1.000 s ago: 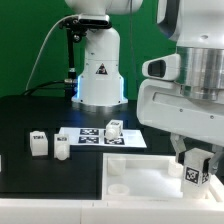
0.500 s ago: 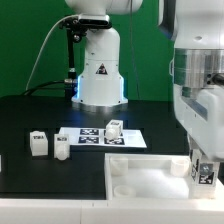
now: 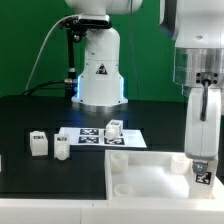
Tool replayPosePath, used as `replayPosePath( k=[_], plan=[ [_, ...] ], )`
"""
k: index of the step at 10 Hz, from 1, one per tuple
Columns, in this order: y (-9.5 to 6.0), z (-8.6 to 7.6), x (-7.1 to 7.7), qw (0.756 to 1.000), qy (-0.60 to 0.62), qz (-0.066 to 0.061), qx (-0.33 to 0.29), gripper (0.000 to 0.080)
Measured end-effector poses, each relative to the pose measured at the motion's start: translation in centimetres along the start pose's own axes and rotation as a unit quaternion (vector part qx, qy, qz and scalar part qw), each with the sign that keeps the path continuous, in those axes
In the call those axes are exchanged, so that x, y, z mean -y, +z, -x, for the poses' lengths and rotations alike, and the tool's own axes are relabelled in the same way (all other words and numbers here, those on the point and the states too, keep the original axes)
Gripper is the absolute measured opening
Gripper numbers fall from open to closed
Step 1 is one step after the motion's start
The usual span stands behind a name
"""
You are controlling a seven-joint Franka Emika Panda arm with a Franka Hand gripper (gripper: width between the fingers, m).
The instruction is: Assemble one leg
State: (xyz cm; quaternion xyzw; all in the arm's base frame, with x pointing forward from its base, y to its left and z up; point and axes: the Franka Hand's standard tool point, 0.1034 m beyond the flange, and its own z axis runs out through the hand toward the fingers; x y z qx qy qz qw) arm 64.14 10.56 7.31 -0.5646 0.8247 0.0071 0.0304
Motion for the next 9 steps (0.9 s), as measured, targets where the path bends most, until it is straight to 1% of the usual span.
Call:
replayPosePath(
  k=[2,3,4,5,6,7,9],
  plan=[
    [0.1,0.0,0.0,1.000,-0.013,0.000,0.000,0.0297],
    [0.0,0.1,0.0,1.000,-0.014,0.000,0.001,0.0533],
    [-1.3,0.8,0.2,1.000,-0.025,-0.007,0.008,0.0533],
    [-3.7,1.7,0.3,0.999,-0.039,-0.017,0.022,0.0625],
    [-5.6,2.0,0.4,0.998,-0.051,-0.024,0.031,0.0642],
    [-6.2,1.9,0.6,0.998,-0.055,-0.026,0.034,0.0642],
    [-5.9,1.9,0.5,0.998,-0.056,-0.025,0.032,0.0649]
  ],
)
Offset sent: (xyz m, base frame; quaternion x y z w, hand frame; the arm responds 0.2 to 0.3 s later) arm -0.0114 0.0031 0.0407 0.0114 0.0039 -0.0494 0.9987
